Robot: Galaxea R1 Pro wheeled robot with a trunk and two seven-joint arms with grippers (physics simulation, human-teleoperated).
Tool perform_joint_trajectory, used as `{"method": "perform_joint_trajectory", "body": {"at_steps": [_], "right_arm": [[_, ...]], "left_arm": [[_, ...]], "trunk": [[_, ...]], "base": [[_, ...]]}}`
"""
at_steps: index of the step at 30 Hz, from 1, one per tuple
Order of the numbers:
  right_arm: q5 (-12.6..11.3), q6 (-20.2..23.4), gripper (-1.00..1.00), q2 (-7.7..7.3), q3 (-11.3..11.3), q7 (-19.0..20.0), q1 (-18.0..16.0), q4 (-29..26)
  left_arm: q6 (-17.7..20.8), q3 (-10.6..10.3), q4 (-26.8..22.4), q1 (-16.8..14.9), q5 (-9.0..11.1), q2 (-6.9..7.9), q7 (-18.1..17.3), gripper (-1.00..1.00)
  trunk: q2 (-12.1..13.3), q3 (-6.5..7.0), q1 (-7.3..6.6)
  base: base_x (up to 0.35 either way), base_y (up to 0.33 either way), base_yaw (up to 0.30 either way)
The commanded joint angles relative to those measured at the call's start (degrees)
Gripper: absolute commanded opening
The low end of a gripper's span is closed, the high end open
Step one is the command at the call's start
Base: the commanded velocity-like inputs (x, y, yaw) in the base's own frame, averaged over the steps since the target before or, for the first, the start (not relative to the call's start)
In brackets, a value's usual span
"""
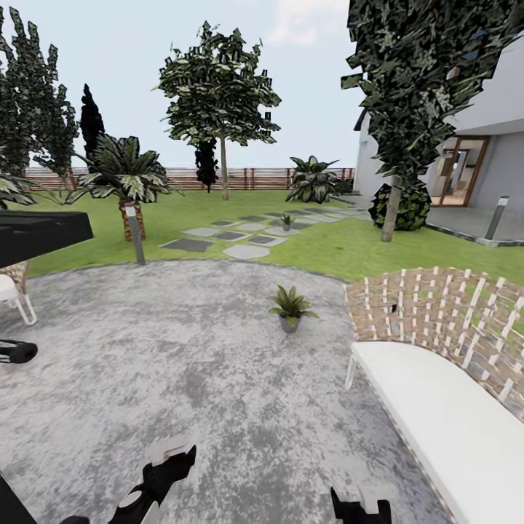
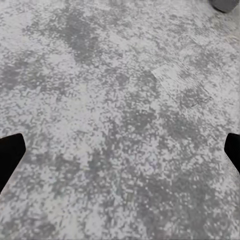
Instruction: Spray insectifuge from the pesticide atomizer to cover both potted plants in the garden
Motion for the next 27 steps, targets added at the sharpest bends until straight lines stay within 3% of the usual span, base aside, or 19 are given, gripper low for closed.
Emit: {"method": "perform_joint_trajectory", "body": {"at_steps": [1, 27], "right_arm": [[-0.13, -0.18, 1.0, -0.03, 0.09, 0.1, -0.03, 0.03], [-0.13, -0.18, 1.0, -0.03, 0.09, -0.07, -0.03, 0.2]], "left_arm": [[-0.15, 0.03, 0.03, -0.03, 0.4, -0.02, -0.01, 1.0], [-0.15, 0.03, 0.03, -0.03, 0.4, -0.02, -0.01, 1.0]], "trunk": [[-0.02, -0.06, 0.02], [-0.02, -0.06, 0.02]], "base": [[0.331, 0.0, 0.0], [0.331, 0.0, 0.0]]}}
